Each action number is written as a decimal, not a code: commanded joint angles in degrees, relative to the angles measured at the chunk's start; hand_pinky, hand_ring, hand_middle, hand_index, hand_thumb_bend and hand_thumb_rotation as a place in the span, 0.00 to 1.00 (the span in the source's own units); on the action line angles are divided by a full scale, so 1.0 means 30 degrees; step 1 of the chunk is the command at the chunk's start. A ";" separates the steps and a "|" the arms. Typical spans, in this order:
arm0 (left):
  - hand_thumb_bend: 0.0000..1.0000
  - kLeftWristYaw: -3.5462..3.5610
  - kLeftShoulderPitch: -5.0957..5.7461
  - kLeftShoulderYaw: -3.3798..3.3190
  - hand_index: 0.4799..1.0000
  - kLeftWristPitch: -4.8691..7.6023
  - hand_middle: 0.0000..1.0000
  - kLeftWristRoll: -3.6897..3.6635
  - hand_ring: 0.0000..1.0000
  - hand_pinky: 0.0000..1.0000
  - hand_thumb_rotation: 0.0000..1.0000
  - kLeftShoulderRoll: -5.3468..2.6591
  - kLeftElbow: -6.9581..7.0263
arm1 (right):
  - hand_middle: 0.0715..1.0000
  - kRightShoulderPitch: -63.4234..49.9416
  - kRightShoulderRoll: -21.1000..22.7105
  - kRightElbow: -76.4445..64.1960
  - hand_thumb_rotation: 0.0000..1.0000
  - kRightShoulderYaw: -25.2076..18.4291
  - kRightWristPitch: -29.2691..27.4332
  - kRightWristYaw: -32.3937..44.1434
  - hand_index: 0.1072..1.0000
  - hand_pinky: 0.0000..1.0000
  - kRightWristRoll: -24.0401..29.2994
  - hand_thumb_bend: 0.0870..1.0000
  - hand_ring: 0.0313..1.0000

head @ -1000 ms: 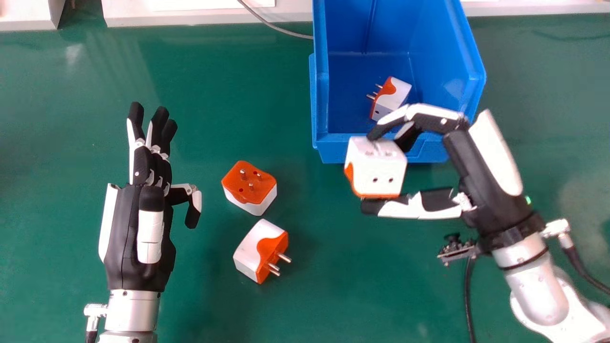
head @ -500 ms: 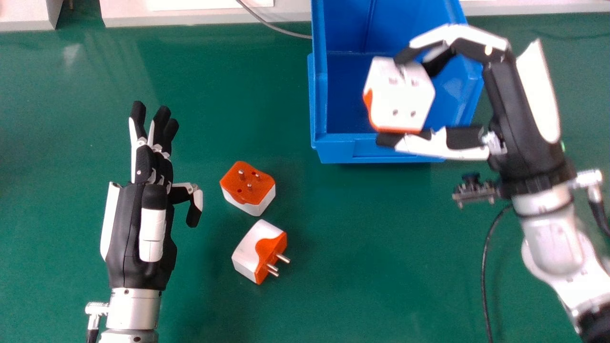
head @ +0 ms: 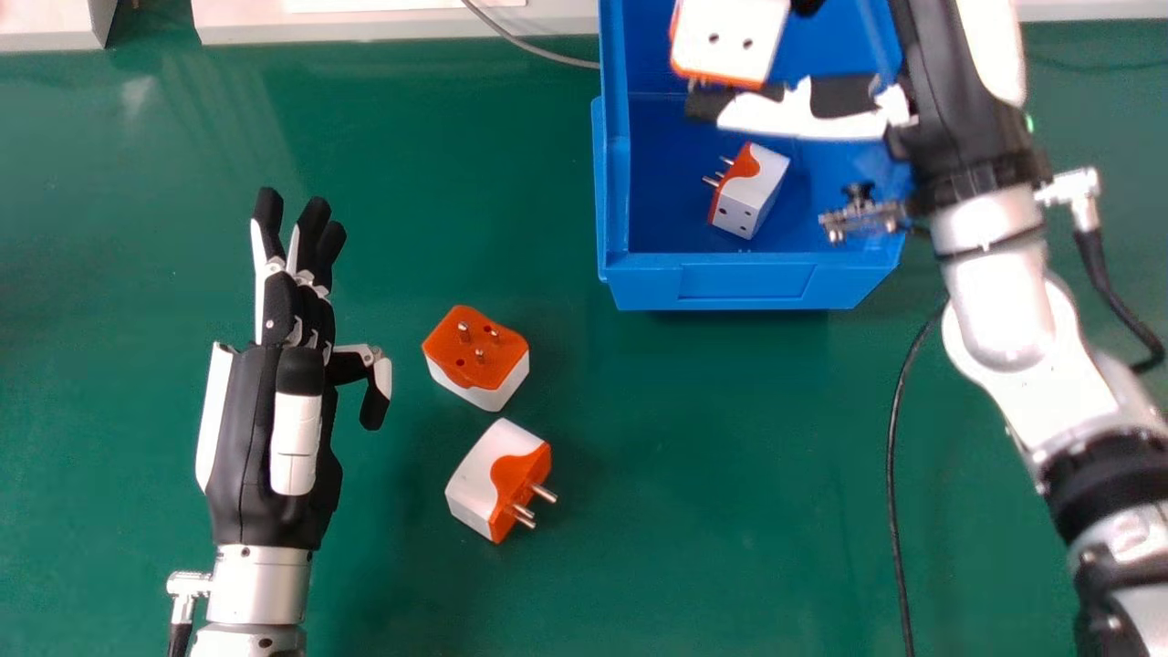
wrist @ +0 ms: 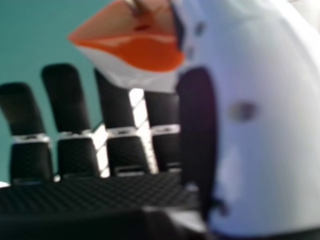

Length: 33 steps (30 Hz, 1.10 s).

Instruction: Pick all objects and put in blue box

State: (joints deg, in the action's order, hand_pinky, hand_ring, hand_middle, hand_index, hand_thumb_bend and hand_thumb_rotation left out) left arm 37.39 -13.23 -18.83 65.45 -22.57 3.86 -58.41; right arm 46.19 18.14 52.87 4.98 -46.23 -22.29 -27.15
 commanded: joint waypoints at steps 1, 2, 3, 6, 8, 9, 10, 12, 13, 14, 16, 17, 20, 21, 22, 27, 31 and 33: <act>1.00 -0.0034 -0.0229 0.0025 0.98 0.0242 1.00 0.0108 1.00 0.00 0.92 0.0004 -0.0109 | 0.46 0.1707 -0.0046 0.0633 0.00 0.0190 0.0564 -0.0666 0.48 0.36 -0.0202 0.47 0.37; 1.00 -0.0043 -0.0237 0.0037 0.98 0.0260 1.00 0.0133 1.00 0.00 0.92 0.0001 -0.0129 | 0.46 0.2104 -0.0093 0.1078 0.00 0.0345 0.0858 -0.0832 0.48 0.36 -0.0383 0.47 0.37; 1.00 -0.0046 -0.0237 0.0043 0.98 0.0257 1.00 0.0142 1.00 0.00 0.92 0.0007 -0.0137 | 0.46 0.2480 -0.0145 0.1519 0.00 0.0515 0.1155 -0.0991 0.48 0.36 -0.0546 0.47 0.37; 1.00 -0.0062 -0.0241 0.0048 0.98 0.0224 1.00 0.0163 1.00 0.00 0.92 0.0046 -0.0198 | 0.45 0.3442 -0.0270 0.2723 0.00 0.0962 0.1906 -0.1432 0.48 0.36 -0.0910 0.47 0.37; 1.00 -0.0055 -0.0236 0.0037 0.98 0.0234 1.00 0.0161 1.00 0.00 0.92 0.0073 -0.0254 | 0.45 0.4161 -0.0384 0.3530 0.00 0.1225 0.2553 -0.1598 0.48 0.36 -0.1079 0.47 0.37; 1.00 -0.0080 -0.0237 0.0031 0.98 0.0244 1.00 0.0178 1.00 0.00 0.92 0.0082 -0.0283 | 0.45 0.4549 -0.0459 0.3923 0.00 0.1365 0.2935 -0.1661 0.48 0.35 -0.1142 0.47 0.37; 1.00 -0.0134 -0.0225 0.0035 0.98 0.0267 1.00 0.0219 1.00 0.00 0.92 0.0084 -0.0285 | 0.45 0.4939 -0.0544 0.4292 0.00 0.1502 0.3356 -0.1710 0.48 0.35 -0.1199 0.47 0.37; 1.00 -0.0237 -0.0218 0.0063 0.98 0.0302 1.00 0.0312 1.00 0.00 0.92 0.0071 -0.0309 | 0.45 0.5520 -0.0667 0.4861 0.00 0.1727 0.3968 -0.1803 0.48 0.35 -0.1282 0.47 0.37; 1.00 -0.0281 -0.0219 0.0083 0.98 0.0312 1.00 0.0355 1.00 0.00 0.92 0.0062 -0.0324 | 0.45 0.5742 -0.0712 0.5085 0.00 0.1814 0.4195 -0.1839 0.48 0.35 -0.1320 0.47 0.37; 1.00 -0.0345 -0.0207 0.0110 0.98 0.0302 1.00 0.0411 1.00 0.00 0.92 0.0058 -0.0315 | 0.45 0.5996 -0.0785 0.5313 0.00 0.1889 0.4481 -0.1838 0.48 0.35 -0.1363 0.47 0.37; 1.00 -0.0449 -0.0194 0.0146 0.98 0.0263 1.00 0.0503 1.00 0.00 0.92 0.0045 -0.0286 | 0.45 0.6387 -0.0912 0.5666 0.00 0.2044 0.4927 -0.1851 0.48 0.36 -0.1415 0.47 0.37; 1.00 -0.0468 -0.0196 0.0157 0.98 0.0255 1.00 0.0526 1.00 0.00 0.92 0.0018 -0.0279 | 0.45 0.6684 -0.1046 0.5901 0.00 0.2210 0.5377 -0.1860 0.48 0.36 -0.1518 0.47 0.37; 1.00 -0.0498 -0.0200 0.0186 0.98 0.0233 1.00 0.0557 1.00 0.00 0.92 -0.0039 -0.0240 | 0.45 0.7268 -0.1317 0.6458 0.00 0.2663 0.6430 -0.1837 0.48 0.36 -0.1696 0.47 0.37; 1.00 -0.0537 -0.0215 0.0196 0.98 0.0249 1.00 0.0588 1.00 0.00 0.92 -0.0044 -0.0245 | 0.45 0.7343 -0.1348 0.6579 0.00 0.2823 0.6655 -0.1864 0.48 0.36 -0.1760 0.47 0.37; 1.00 -0.0562 -0.0211 0.0187 0.98 0.0264 1.00 0.0595 1.00 0.00 0.92 -0.0038 -0.0256 | 0.45 0.7393 -0.1387 0.6751 0.00 0.3097 0.7015 -0.1873 0.48 0.36 -0.1950 0.47 0.38; 1.00 -0.0871 -0.0166 0.0156 0.98 0.0474 1.00 0.0784 1.00 0.00 0.93 -0.0031 -0.0311 | 0.45 0.7632 -0.1375 0.7433 0.00 0.4237 0.8681 -0.1571 0.48 0.36 -0.2756 0.47 0.37; 1.00 -0.1159 -0.0123 0.0185 0.98 0.0708 1.00 0.0944 1.00 0.00 0.93 -0.0059 -0.0317 | 0.45 0.7714 -0.1283 0.7812 0.00 0.4927 0.9899 -0.1356 0.49 0.36 -0.3329 0.47 0.37; 1.00 -0.1150 -0.0132 0.0189 0.98 0.0742 1.00 0.0922 1.00 0.00 0.93 -0.0042 -0.0384 | 0.45 0.7691 -0.1300 0.7895 0.00 0.5082 1.0152 -0.1320 0.49 0.36 -0.3353 0.47 0.37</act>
State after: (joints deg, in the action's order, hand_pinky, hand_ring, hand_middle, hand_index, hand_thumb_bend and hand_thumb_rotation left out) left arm 34.09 -13.71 -18.38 66.27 -20.17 3.79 -59.54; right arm 66.24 13.43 76.87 20.03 -16.04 -26.00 -36.85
